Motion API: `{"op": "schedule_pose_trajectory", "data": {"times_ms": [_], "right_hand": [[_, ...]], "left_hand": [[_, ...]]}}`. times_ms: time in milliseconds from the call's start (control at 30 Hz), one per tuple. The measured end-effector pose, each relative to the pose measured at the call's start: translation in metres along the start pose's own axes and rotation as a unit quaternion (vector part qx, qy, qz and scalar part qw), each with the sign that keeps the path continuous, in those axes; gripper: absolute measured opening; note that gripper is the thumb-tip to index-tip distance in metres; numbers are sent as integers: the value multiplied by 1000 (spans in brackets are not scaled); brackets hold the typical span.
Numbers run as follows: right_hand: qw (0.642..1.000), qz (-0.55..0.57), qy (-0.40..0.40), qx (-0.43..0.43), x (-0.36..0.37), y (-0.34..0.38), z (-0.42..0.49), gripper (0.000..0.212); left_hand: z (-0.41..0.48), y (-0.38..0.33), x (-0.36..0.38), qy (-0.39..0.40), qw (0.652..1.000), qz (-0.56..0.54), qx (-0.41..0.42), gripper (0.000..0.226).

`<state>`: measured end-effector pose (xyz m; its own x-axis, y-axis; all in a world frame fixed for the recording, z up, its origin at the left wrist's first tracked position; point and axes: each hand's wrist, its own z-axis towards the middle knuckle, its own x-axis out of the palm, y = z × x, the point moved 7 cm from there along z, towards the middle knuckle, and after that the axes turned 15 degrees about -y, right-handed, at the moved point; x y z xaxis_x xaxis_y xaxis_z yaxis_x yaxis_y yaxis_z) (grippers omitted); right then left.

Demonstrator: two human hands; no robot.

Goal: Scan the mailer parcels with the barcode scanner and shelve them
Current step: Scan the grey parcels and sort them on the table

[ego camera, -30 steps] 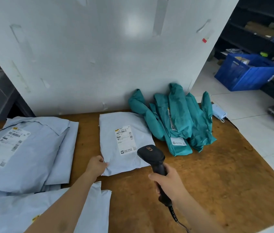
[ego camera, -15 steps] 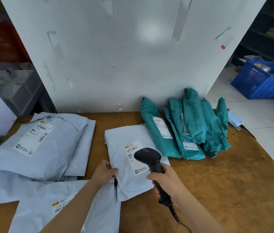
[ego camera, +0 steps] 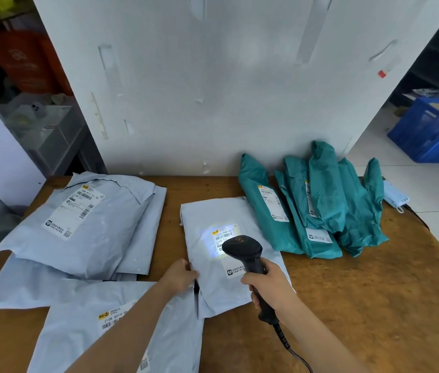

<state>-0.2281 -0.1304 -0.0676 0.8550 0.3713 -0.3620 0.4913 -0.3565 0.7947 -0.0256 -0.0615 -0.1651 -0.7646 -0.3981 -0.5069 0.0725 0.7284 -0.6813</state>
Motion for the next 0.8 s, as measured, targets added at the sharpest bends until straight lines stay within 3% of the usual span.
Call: {"op": "schedule_pose_trajectory", "data": {"times_ms": [167, 333, 567, 800], "right_hand": [[1000, -2, -4, -1, -1, 0, 1, 14], [1000, 7, 3, 1, -4, -1, -1, 15], [1000, 6, -1, 3, -13, 1, -3, 13], [1000, -1, -1, 2, -18, 2, -7, 17]], "left_hand": [[-1, -3, 6, 17, 1000, -14, -9, 20], [3, -2, 7, 7, 1000, -22, -12, 7], [0, -7, 10, 16, 998, -53, -21, 20], [-1, -9, 10, 13, 998, -63, -19, 12]]}}
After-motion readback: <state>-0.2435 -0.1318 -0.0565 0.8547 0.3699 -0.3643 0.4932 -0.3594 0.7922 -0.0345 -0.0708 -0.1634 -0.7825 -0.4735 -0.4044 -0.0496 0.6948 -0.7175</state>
